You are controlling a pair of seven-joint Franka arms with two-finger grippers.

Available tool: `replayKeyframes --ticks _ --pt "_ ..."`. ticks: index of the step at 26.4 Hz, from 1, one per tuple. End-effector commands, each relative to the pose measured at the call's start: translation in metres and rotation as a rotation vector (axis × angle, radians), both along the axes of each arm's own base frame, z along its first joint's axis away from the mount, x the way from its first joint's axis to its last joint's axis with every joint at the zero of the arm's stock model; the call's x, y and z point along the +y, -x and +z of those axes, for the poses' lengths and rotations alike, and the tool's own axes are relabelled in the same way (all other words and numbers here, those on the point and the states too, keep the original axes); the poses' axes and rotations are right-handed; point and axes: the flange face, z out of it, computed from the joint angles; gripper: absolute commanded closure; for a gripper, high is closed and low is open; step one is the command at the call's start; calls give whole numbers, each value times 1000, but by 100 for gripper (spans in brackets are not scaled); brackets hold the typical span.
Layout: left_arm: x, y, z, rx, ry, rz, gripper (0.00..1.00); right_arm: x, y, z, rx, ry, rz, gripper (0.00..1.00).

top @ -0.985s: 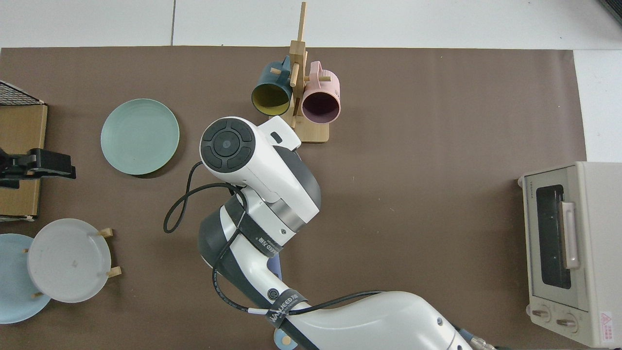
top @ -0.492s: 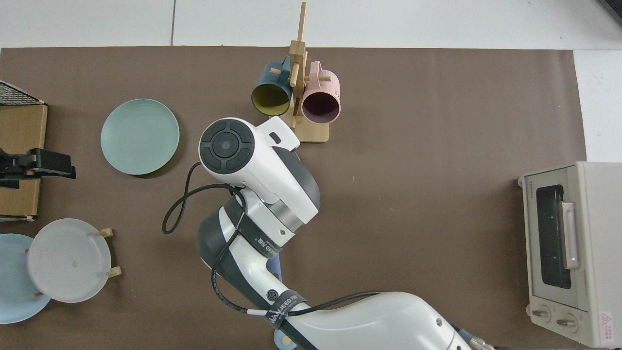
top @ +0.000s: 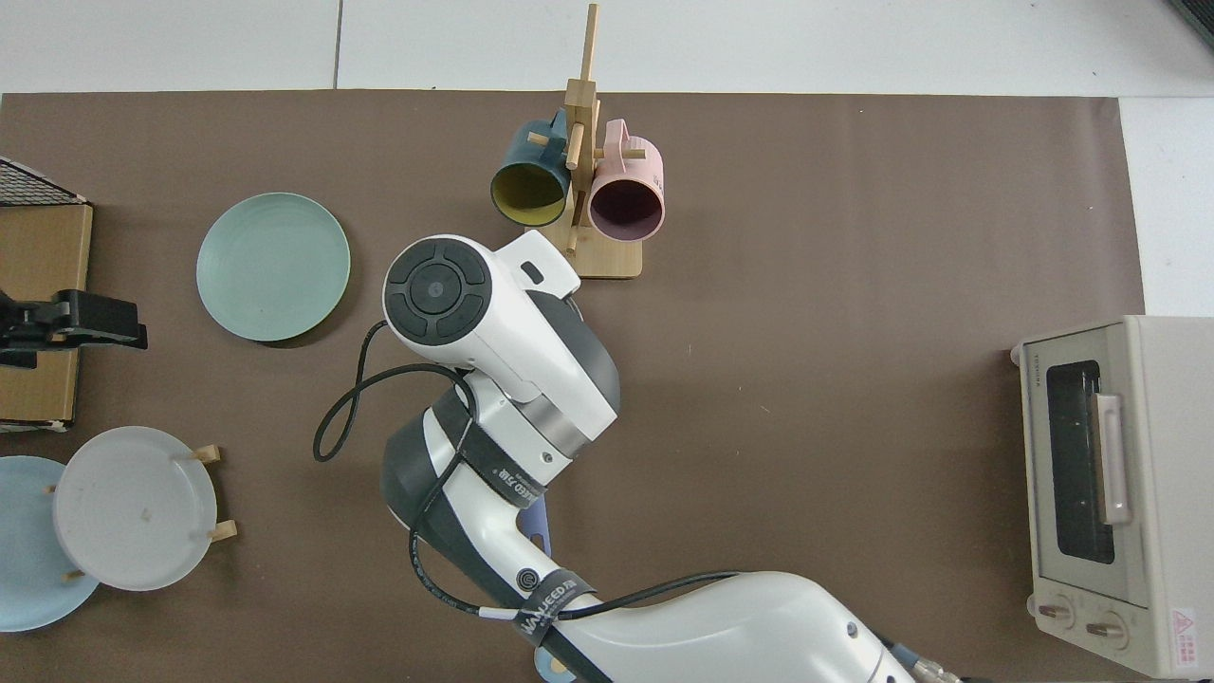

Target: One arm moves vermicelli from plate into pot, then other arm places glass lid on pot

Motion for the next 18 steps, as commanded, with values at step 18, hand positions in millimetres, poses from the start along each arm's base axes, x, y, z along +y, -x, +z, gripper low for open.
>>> replayKeyframes --ticks 18 --pt "3 6 -1 6 -10 0 0 0 3 2 9 -12 30 100"
